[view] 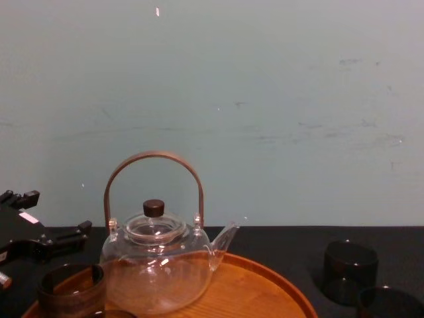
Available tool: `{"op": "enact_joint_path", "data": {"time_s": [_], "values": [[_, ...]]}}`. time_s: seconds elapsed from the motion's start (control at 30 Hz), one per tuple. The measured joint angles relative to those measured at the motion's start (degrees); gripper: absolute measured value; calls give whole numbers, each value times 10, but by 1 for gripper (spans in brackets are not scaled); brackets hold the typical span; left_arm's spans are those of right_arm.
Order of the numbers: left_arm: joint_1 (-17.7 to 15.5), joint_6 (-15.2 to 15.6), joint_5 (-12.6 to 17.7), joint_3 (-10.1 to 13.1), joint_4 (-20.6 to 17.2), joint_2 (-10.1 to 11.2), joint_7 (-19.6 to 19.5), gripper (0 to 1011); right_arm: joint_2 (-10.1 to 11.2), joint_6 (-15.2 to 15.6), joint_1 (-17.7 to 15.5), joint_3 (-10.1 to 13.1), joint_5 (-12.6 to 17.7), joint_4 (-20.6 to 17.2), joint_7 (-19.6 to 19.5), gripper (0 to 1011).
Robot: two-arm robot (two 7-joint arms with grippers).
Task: Pick up the glass from the table and place it on the tray.
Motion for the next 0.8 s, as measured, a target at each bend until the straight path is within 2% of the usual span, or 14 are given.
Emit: {"op": "enact_joint_path", "data": {"time_s": [0.37,0.8], "values": [[0,0,0,0,0,0,0,1001,-18,4,22,4,-6,32,27,1002],[0,0,0,0,0,0,0,1002,-36,-9,54,3,-2,80,57,1003]]}}
